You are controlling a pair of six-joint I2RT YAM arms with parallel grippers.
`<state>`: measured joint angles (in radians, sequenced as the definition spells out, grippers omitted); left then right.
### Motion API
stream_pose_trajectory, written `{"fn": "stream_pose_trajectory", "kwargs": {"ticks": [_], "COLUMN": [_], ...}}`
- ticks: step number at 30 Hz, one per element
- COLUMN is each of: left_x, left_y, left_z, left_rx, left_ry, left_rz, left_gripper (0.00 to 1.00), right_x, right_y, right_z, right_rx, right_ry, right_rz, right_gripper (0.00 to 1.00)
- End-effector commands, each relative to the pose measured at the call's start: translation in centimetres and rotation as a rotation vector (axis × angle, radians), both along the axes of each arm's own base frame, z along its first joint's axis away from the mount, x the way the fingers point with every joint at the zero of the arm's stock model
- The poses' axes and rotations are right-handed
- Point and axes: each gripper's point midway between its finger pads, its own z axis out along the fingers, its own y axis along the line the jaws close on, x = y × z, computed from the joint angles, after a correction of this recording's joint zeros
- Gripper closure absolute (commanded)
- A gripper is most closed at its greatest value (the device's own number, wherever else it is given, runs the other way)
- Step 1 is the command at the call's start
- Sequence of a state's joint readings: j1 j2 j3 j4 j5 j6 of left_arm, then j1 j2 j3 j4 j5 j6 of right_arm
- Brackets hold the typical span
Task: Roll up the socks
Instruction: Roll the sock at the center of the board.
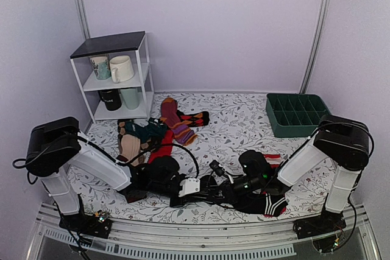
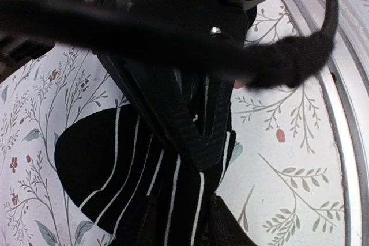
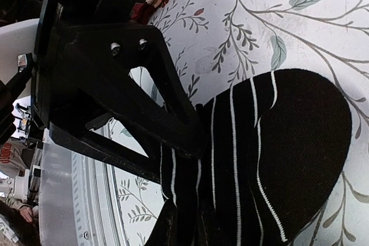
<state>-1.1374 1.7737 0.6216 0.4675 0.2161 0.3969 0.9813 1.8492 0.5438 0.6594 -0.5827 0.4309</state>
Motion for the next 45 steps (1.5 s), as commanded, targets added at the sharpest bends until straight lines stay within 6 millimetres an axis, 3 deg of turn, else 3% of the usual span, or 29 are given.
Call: {"fn": "stream_pose_trajectory", "kwargs": {"ticks": [1, 3, 4, 10, 14, 17, 20, 24, 28, 33, 38, 45], "left_x": [-1.1, -1.1, -1.2, -2.5, -3.4, -3.9, -4.2, -3.8, -3.7, -3.6, -3.6, -3.6], "left_y": [1.0, 1.0, 1.0, 1.2, 2.1, 2.5, 2.7, 2.9, 3.0, 3.0, 3.0, 3.1], "left_z": [-2.3, -2.3, -2.3, -2.5, -3.3, -3.9, -4.4, -4.7, -4.7, -4.9, -4.9, -5.0], "left_rx": [0.085, 0.092, 0.095, 0.104, 0.15, 0.183, 0.199, 0.198, 0.199, 0.203, 0.202, 0.198], "left_ry": [0.046, 0.054, 0.06, 0.157, 0.28, 0.371, 0.464, 0.535, 0.57, 0.585, 0.588, 0.591], "left_rz": [-0.003, -0.007, -0.009, -0.029, -0.013, 0.001, 0.002, 0.016, 0.016, 0.012, 0.012, 0.009], "left_gripper": [0.75, 0.88, 1.0, 1.0, 1.0, 1.0, 1.0, 1.0, 1.0, 1.0, 1.0, 1.0], "right_x": [-2.9, -2.9, -2.8, -1.3, 1.7, 3.0, 2.4, -0.3, -2.2, -2.3, -2.2, -2.2], "right_y": [-5.7, -5.6, -5.6, -4.3, -3.8, -4.2, -4.1, -3.5, -2.5, -1.5, -0.7, -1.0], "right_z": [-7.8, -7.7, -7.7, -5.9, -1.3, 3.2, 6.4, 7.9, 6.2, 3.0, 2.6, 1.5], "right_rx": [-0.327, -0.324, -0.323, -0.276, -0.158, -0.054, 0.003, 0.022, -0.075, -0.216, -0.225, -0.259], "right_ry": [0.169, 0.166, 0.163, 0.08, -0.145, -0.34, -0.542, -0.775, -0.914, -0.971, -0.988, -0.977], "right_rz": [-0.034, -0.031, -0.031, -0.04, -0.129, -0.173, -0.145, -0.044, 0.076, 0.109, 0.111, 0.124], "right_gripper": [0.91, 0.91, 0.9, 0.78, 0.66, 0.64, 0.62, 0.62, 0.61, 0.61, 0.61, 0.61]}}
